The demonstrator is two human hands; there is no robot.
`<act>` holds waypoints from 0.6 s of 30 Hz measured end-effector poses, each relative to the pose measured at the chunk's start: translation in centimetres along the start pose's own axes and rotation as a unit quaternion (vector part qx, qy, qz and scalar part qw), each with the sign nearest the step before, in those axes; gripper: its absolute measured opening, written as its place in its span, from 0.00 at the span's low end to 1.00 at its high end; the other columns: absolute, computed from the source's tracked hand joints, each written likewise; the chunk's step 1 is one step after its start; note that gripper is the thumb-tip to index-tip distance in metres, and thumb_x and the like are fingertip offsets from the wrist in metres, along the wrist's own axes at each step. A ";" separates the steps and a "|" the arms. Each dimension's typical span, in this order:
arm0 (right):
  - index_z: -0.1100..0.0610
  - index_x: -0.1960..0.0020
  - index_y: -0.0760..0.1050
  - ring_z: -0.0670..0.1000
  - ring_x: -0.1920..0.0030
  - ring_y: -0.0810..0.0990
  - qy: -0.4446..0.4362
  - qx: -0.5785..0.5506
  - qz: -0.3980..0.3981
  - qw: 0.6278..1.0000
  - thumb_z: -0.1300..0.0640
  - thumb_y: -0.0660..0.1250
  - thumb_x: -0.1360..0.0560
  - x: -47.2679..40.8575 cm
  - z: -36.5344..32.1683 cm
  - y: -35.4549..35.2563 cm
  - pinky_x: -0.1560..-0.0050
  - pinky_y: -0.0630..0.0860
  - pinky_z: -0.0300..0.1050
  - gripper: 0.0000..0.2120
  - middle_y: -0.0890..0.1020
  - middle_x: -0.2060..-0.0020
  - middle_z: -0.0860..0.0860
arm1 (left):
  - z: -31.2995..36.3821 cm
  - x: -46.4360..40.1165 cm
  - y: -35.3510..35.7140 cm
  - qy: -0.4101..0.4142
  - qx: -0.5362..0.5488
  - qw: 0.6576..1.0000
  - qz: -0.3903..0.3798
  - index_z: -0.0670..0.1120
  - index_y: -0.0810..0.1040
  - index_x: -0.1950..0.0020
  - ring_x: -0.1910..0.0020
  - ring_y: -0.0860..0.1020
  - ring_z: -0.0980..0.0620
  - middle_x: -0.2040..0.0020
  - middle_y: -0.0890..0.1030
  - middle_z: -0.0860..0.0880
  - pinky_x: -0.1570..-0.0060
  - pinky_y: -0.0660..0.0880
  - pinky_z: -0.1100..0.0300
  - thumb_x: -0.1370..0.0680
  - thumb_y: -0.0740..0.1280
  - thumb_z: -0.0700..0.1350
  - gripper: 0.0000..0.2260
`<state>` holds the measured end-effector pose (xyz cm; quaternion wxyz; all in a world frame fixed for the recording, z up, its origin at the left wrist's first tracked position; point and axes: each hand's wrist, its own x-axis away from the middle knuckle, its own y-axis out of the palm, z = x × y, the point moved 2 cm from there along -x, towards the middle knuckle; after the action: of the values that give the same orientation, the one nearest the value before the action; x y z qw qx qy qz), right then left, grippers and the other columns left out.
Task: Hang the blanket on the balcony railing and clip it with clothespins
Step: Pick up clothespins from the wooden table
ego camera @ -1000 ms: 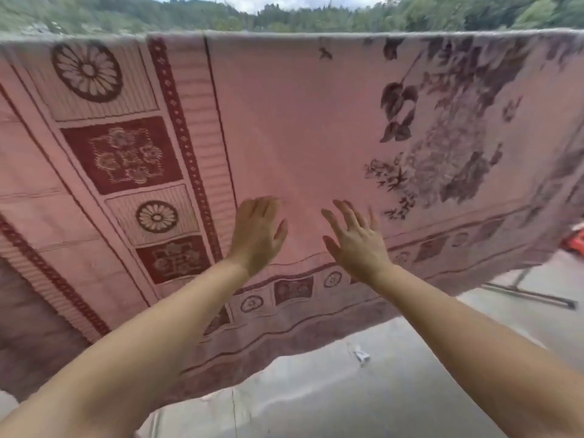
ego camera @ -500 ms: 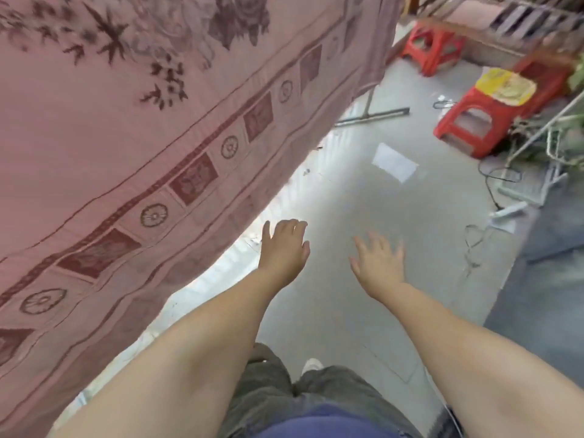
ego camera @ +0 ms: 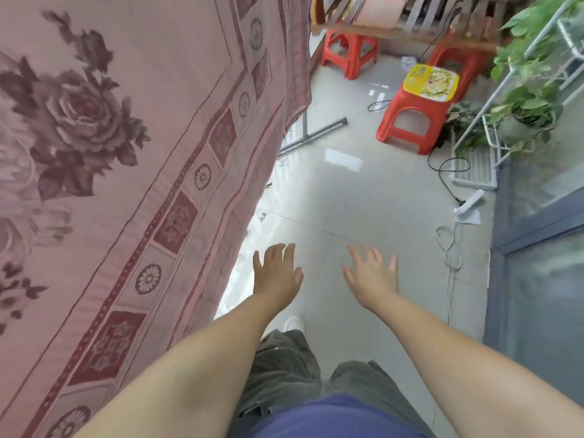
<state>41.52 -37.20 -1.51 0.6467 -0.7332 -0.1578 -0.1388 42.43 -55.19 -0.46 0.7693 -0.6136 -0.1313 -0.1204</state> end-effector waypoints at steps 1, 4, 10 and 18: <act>0.51 0.26 0.52 0.52 0.26 0.54 0.010 -0.012 0.009 1.000 0.46 0.48 0.20 -1.8 -0.1 -1.3 0.29 0.46 0.64 0.24 0.57 0.26 0.54 | 0.5 -2.5 -1.1 0.013 0.001 1.000 -0.004 0.46 0.54 0.26 0.26 0.55 0.49 0.26 0.60 0.47 0.26 0.46 0.44 0.20 0.54 0.49 0.24; 0.51 0.26 0.53 0.53 0.26 0.56 0.035 -0.047 0.036 0.998 0.47 0.49 0.21 -6.7 0.9 -4.7 0.29 0.47 0.63 0.24 0.59 0.26 0.53 | 3.6 -9.2 -3.4 0.044 0.007 0.999 -0.007 0.46 0.54 0.26 0.26 0.56 0.49 0.27 0.61 0.47 0.26 0.46 0.44 0.21 0.55 0.48 0.24; 0.51 0.27 0.55 0.52 0.27 0.56 0.067 -0.041 0.044 0.996 0.48 0.51 0.21 -17.9 7.4 -9.0 0.29 0.47 0.64 0.23 0.60 0.27 0.54 | 10.8 -22.0 -5.6 0.124 0.000 0.992 -0.021 0.47 0.53 0.26 0.27 0.58 0.49 0.27 0.63 0.48 0.26 0.47 0.43 0.21 0.55 0.46 0.25; 0.50 0.26 0.54 0.52 0.26 0.55 0.059 0.007 0.036 0.998 0.47 0.49 0.21 -37.3 18.9 -20.4 0.29 0.46 0.64 0.24 0.59 0.27 0.53 | 19.8 -44.6 -12.8 0.079 0.005 0.997 0.000 0.47 0.51 0.25 0.26 0.57 0.49 0.27 0.62 0.46 0.26 0.48 0.45 0.22 0.55 0.47 0.26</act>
<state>-0.84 -18.07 -0.66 0.6644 -0.7247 -0.0936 -0.1570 -4.79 -37.57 -0.19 0.7801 -0.5984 -0.0706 -0.1685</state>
